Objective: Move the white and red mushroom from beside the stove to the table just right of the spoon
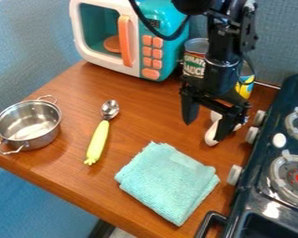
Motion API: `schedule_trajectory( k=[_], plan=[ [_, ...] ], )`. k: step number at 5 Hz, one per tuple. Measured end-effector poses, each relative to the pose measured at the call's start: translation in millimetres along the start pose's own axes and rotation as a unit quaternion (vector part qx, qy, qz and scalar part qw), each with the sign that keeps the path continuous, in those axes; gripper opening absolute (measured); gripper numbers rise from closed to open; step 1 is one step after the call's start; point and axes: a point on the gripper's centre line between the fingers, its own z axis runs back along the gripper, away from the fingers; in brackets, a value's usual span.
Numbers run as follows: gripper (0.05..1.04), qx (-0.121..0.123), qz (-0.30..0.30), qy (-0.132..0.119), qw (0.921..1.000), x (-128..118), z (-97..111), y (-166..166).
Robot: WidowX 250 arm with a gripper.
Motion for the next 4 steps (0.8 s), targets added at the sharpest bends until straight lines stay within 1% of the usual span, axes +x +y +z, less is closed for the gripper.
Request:
schedule_trajectory(
  k=[1,2,3,4],
  plan=[
    [1.004,0.0,0.02,0.008,0.9998,6.6,-0.2,-0.7],
    [1.004,-0.002,0.023,0.01,0.9997,14.3,-1.3,-2.3],
    [1.004,-0.001,0.024,0.019,0.9995,20.0,-5.2,-1.6],
    [1.004,0.0,0.02,0.032,0.9993,24.6,-14.8,-2.1]
  ],
)
